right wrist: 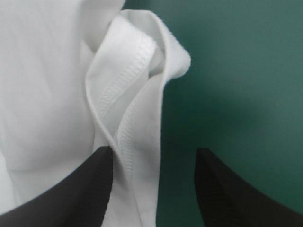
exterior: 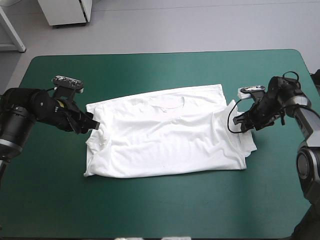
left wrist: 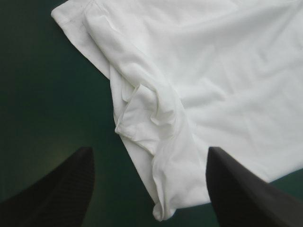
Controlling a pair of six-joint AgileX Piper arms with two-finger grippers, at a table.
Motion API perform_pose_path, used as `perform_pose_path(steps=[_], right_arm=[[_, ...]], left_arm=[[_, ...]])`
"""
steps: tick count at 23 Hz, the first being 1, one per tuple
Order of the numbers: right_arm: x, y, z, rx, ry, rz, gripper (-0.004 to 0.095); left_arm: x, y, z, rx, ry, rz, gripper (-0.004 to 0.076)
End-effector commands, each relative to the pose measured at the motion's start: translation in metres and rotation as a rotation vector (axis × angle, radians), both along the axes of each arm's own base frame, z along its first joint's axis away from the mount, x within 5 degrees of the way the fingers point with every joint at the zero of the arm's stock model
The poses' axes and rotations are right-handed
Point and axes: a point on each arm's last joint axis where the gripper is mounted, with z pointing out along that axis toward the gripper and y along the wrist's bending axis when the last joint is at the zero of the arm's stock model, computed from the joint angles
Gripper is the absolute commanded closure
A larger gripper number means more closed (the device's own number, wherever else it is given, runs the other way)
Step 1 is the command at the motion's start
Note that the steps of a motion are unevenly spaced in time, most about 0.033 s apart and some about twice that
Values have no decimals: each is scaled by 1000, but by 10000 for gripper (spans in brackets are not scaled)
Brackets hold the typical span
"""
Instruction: Fold the cloth
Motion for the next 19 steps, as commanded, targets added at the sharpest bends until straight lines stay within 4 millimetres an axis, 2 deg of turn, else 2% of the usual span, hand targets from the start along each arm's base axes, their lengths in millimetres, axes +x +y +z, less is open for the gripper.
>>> perform_pose_path(steps=[1, 3, 4, 7, 10, 14, 19], right_arm=[[2, -1, 18, 17, -69, -14, 412], [5, 1, 12, 42, -54, -17, 437], [6, 3, 7, 65, -37, -14, 485], [8, 5, -4, 87, 2, 6, 671], [9, 5, -4, 81, -5, 6, 921], [9, 5, 8, 78, 5, 22, 917], [5, 7, 56, 85, -91, 31, 915]], left_arm=[[-4, -2, 17, -35, -80, 8, 231], [-5, -2, 17, -34, -76, 7, 231], [-5, -2, 16, -33, -72, 7, 231], [-7, -1, 15, -29, -49, 5, 231], [-10, -2, 17, -38, -51, 4, 231], [-16, -1, 23, -43, -75, 3, 231], [-23, 1, 29, -46, -99, 3, 231]])
